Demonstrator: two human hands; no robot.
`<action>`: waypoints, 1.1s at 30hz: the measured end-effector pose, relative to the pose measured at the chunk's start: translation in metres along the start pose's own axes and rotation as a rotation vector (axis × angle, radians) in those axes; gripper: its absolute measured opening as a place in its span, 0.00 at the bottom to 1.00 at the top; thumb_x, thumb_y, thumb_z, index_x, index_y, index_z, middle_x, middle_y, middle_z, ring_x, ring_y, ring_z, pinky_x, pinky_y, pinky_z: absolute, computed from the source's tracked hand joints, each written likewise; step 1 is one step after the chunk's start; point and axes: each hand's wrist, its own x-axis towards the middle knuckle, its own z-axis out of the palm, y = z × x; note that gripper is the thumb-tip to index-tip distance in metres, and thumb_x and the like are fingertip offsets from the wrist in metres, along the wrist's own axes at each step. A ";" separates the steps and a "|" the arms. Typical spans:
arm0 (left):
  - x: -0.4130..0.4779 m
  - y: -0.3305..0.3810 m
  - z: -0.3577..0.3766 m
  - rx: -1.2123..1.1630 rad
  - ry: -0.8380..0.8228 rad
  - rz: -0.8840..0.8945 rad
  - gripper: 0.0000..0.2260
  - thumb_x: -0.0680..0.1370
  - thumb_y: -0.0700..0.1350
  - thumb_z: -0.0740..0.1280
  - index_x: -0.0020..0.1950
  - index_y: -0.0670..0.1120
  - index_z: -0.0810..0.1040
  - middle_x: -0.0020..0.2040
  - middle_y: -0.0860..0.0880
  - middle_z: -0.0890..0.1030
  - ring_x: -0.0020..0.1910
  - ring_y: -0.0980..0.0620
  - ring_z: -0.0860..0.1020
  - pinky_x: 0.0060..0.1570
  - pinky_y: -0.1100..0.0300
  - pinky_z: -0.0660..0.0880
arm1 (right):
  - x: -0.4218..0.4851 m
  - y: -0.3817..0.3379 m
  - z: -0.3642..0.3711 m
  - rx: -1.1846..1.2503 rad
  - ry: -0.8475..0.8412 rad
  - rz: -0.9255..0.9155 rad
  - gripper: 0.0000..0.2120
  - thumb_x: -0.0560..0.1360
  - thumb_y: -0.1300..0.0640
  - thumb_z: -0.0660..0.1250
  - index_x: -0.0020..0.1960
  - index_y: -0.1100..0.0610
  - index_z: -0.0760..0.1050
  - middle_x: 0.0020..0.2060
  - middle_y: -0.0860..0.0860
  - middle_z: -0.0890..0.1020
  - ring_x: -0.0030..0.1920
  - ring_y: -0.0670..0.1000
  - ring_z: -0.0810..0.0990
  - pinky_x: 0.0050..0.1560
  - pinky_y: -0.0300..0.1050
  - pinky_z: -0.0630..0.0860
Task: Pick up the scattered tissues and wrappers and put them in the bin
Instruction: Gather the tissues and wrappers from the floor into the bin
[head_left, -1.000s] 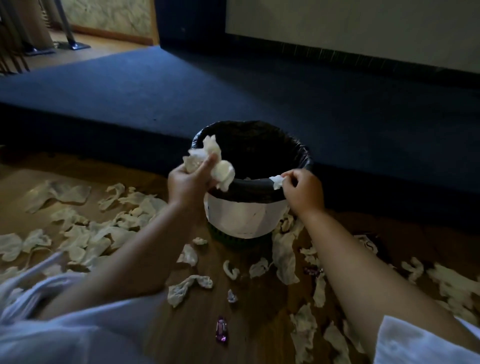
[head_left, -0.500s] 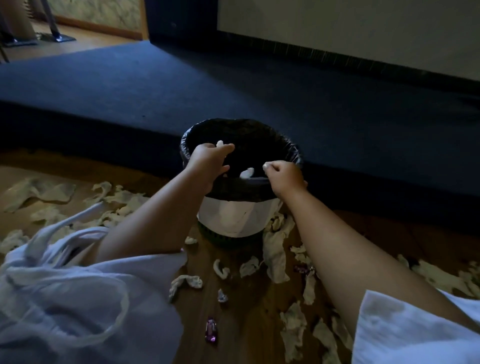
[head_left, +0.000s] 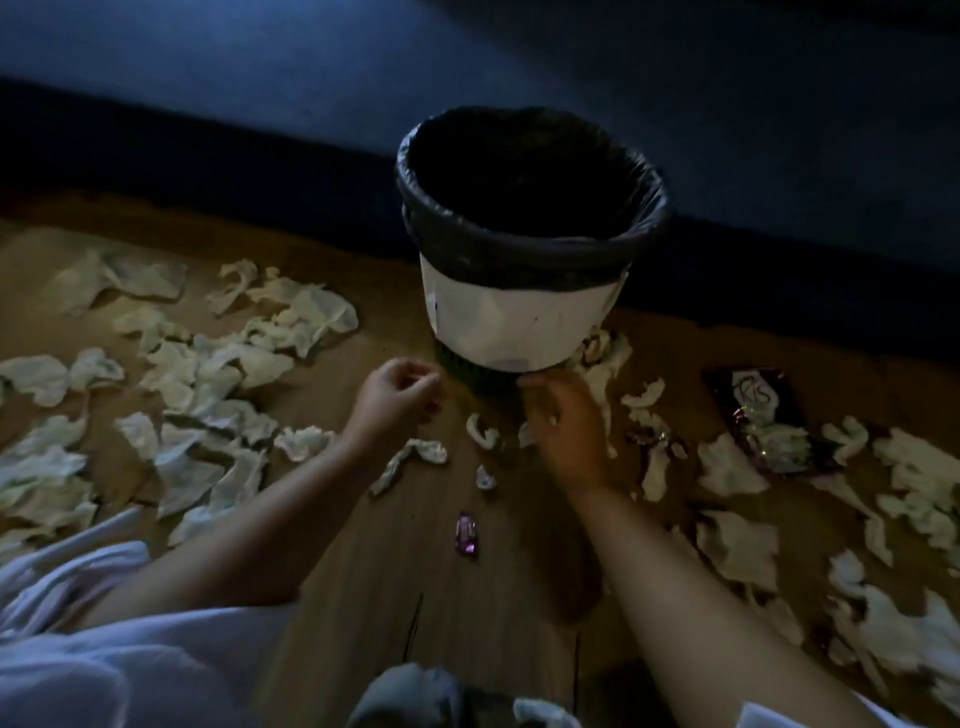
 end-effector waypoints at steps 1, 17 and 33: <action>0.002 -0.021 -0.003 0.067 -0.023 -0.053 0.03 0.77 0.41 0.65 0.47 0.49 0.76 0.50 0.41 0.80 0.43 0.50 0.79 0.37 0.64 0.74 | -0.012 0.008 0.016 -0.035 -0.135 0.058 0.10 0.76 0.61 0.63 0.55 0.57 0.77 0.56 0.54 0.77 0.58 0.53 0.75 0.58 0.42 0.70; 0.012 -0.118 -0.021 1.115 -0.308 -0.087 0.28 0.77 0.42 0.64 0.74 0.52 0.57 0.71 0.45 0.64 0.68 0.44 0.64 0.64 0.52 0.68 | -0.065 0.044 0.088 -0.019 -0.406 0.458 0.12 0.76 0.63 0.64 0.59 0.59 0.74 0.58 0.52 0.76 0.58 0.50 0.75 0.54 0.36 0.70; 0.086 -0.095 -0.047 1.023 -0.178 0.084 0.05 0.73 0.44 0.70 0.46 0.50 0.77 0.77 0.50 0.56 0.76 0.45 0.51 0.72 0.47 0.57 | 0.002 0.048 0.100 -0.144 -0.195 0.479 0.18 0.77 0.51 0.63 0.65 0.54 0.71 0.64 0.52 0.74 0.63 0.53 0.72 0.66 0.48 0.68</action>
